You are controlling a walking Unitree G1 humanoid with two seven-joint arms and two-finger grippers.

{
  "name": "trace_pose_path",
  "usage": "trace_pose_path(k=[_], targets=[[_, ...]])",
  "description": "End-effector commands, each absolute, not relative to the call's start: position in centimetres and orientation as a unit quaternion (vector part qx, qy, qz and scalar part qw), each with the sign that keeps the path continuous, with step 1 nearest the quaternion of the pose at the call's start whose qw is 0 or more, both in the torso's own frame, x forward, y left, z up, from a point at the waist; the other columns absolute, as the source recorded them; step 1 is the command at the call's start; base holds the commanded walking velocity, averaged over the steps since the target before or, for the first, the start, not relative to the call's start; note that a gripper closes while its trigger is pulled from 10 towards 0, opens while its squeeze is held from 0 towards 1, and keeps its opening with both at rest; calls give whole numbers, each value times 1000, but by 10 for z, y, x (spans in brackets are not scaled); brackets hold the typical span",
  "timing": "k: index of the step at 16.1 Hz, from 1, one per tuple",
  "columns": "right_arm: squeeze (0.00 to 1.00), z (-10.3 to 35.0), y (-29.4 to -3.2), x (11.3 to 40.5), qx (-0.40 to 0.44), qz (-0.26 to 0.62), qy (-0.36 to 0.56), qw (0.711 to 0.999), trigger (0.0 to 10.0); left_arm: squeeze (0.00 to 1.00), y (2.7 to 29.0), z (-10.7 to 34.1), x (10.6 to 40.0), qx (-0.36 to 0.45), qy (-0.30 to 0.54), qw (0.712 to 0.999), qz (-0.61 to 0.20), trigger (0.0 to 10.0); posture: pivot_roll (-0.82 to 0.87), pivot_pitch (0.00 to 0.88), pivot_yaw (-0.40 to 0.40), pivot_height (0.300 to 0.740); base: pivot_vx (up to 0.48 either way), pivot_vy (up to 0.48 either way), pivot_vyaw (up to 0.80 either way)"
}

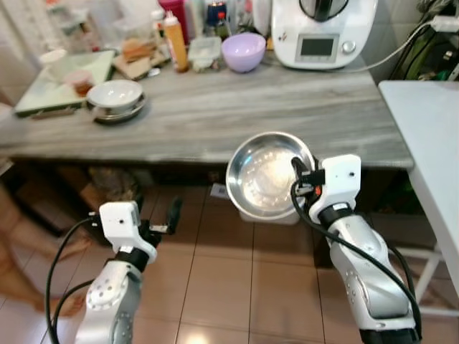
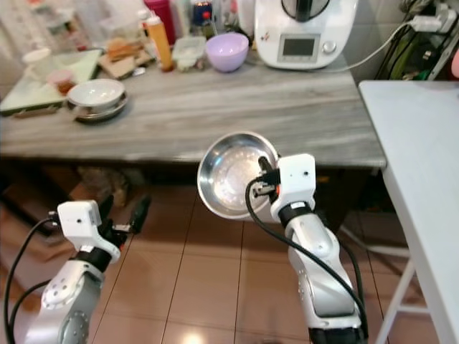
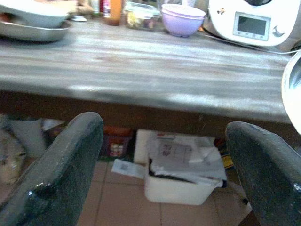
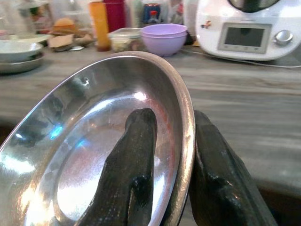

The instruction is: Setting the table

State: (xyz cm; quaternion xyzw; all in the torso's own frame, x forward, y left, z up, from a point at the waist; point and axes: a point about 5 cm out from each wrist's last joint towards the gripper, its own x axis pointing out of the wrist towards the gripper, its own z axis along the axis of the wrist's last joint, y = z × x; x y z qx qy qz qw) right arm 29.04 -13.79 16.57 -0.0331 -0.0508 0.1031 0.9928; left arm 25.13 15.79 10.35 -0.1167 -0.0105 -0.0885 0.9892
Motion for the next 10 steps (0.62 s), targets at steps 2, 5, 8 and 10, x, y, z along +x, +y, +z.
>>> trace_pose_path(k=[2,5,8,10], targets=[[0,167,-143,289,-35,94,-55,993,10000,0,156,104,251,-112,-11,989,-95,10000,-116,118,95,740,480,0,0],[0,168,-143,290,-35,89,-56,994,10000,0,155,104,252,-111,-8,989,-99,10000,-119,116,97,740,480,0,0],[0,168,-144,290,-34,84,-55,994,10000,0,152,103,252,-113,-5,988,-109,10000,-118,116,97,740,480,0,0],[0,168,-144,290,-33,83,-54,995,10000,0,152,102,250,-118,-1,987,-112,10000,-118,117,97,740,431,0,0]])
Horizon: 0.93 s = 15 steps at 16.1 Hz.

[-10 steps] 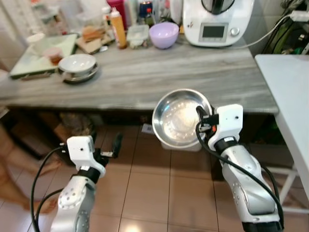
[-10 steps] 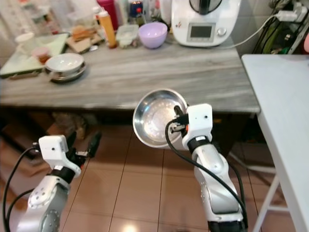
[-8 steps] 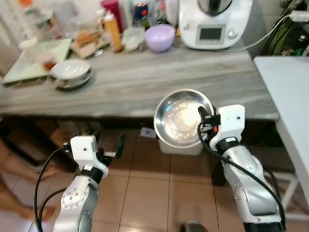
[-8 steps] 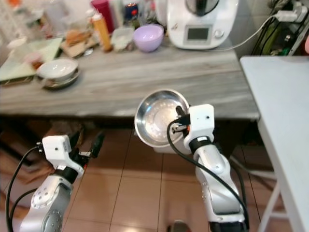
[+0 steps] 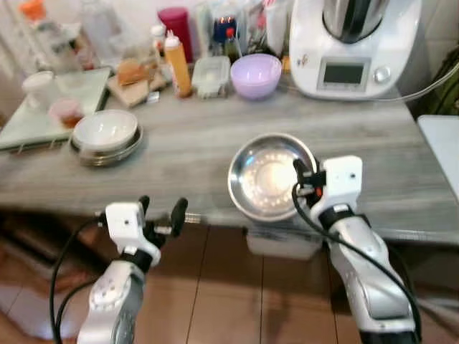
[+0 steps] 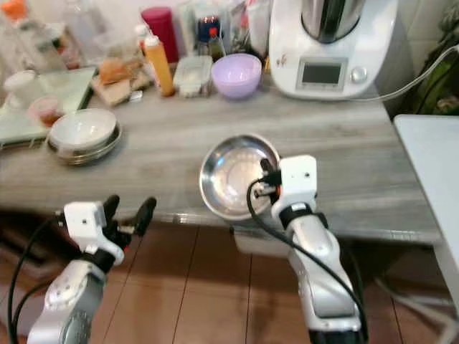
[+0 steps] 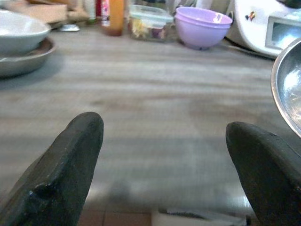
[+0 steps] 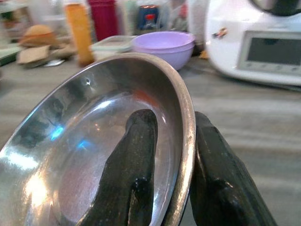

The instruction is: Setting the table

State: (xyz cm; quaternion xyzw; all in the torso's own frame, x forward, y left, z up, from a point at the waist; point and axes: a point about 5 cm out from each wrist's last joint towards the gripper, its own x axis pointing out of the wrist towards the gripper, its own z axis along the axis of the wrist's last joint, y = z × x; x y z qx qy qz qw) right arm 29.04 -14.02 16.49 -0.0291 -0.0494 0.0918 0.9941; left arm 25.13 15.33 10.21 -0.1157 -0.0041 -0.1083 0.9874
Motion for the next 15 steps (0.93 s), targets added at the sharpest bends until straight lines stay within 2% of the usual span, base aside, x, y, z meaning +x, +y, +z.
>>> trace_pose_path(k=[1,7,8,10,12,15], targets=[[0,167,-145,290,-34,83,-54,995,10000,0,152,102,249,-115,0,987,-116,10000,-116,121,96,740,0,0,0],[0,165,-144,290,-20,80,-41,996,10000,0,152,102,243,-125,3,984,-126,10000,-112,134,92,740,0,0,0],[0,168,-142,292,8,81,-37,996,10000,0,149,103,240,-135,4,979,-150,10000,-112,138,93,740,0,0,0],[0,169,-140,295,10,78,-37,996,10000,0,141,106,237,-162,12,965,-206,10000,-111,140,93,740,0,0,0],[0,156,-143,299,54,58,4,997,10000,0,137,112,236,-158,18,951,-264,10000,-108,146,94,740,0,0,0],[0,146,-143,306,73,44,38,996,10000,0,137,114,234,-154,33,939,-306,10000,-109,144,99,740,0,0,0]])
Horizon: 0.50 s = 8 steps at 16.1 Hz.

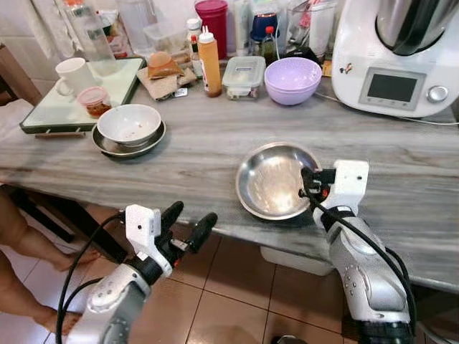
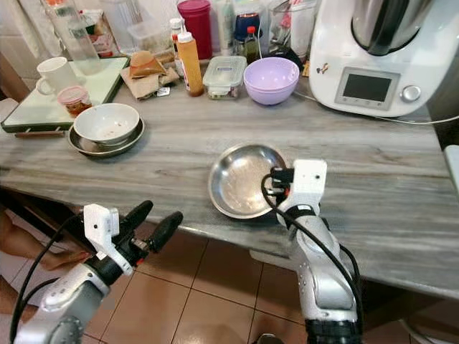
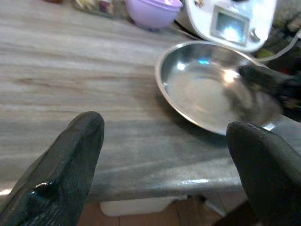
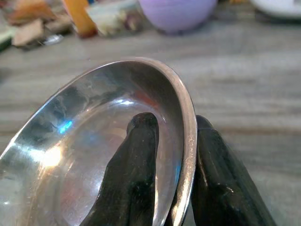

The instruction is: Setting the table

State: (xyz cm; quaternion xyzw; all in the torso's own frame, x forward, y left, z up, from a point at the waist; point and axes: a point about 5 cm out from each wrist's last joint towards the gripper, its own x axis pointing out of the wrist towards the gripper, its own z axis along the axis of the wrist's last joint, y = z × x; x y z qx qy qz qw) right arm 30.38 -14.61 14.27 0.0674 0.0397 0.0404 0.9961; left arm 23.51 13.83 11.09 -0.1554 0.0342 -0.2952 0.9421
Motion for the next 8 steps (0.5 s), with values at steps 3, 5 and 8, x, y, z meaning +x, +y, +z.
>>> trace_pose_path(k=[3,5,8], targets=[[0,137,-139,310,99,46,68,992,10000,0,137,114,233,-148,46,930,-334,10000,-110,136,107,740,0,0,0],[0,134,-134,314,104,51,74,991,10000,0,135,115,232,-154,50,924,-345,10000,-108,135,106,740,0,0,0],[0,132,-126,318,108,62,84,989,10000,0,131,117,230,-163,54,915,-366,10000,-106,134,102,740,0,0,0]])
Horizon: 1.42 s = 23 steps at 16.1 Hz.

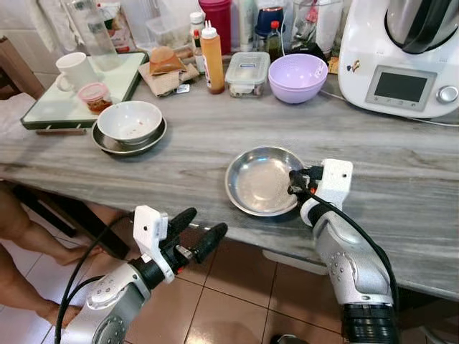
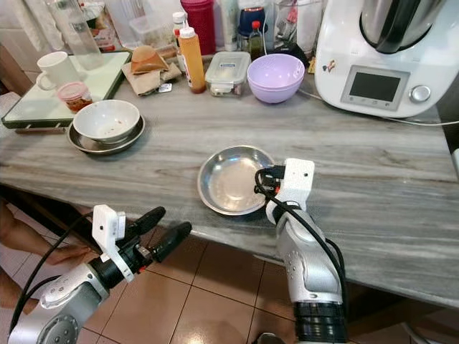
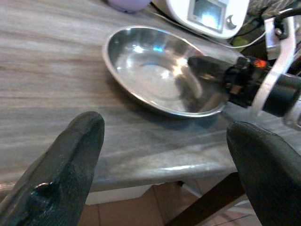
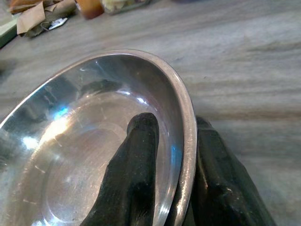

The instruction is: Setting the table

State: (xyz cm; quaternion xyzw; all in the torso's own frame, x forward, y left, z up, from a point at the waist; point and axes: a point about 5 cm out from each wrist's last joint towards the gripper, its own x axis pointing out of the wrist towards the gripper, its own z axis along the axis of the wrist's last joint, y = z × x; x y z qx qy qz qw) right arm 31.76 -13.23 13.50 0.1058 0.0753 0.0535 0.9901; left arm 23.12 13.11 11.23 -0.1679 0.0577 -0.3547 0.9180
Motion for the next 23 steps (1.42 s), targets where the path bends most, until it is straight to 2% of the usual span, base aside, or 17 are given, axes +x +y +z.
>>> trace_pose_path(k=[1,7,8,9,17,23], targets=[[0,132,-126,319,104,63,84,989,10000,0,129,117,229,-165,56,911,-374,10000,-103,134,100,740,0,0,0],[0,126,-128,322,96,57,94,989,10000,0,117,113,217,-176,87,883,-426,10000,-104,135,101,740,0,0,0],[424,126,-128,322,98,57,95,989,10000,0,117,113,218,-176,87,883,-426,10000,-108,137,102,740,0,0,0],[1000,126,-128,322,99,56,95,989,10000,0,116,114,218,-176,87,882,-428,10000,-108,139,101,740,0,0,0],[1000,126,-123,323,93,74,98,988,10000,0,117,120,228,-178,67,893,-407,10000,-112,133,97,740,0,0,0],[1000,151,-127,327,79,74,24,994,10000,0,119,118,225,-181,71,894,-404,10000,-112,125,93,740,0,0,0]])
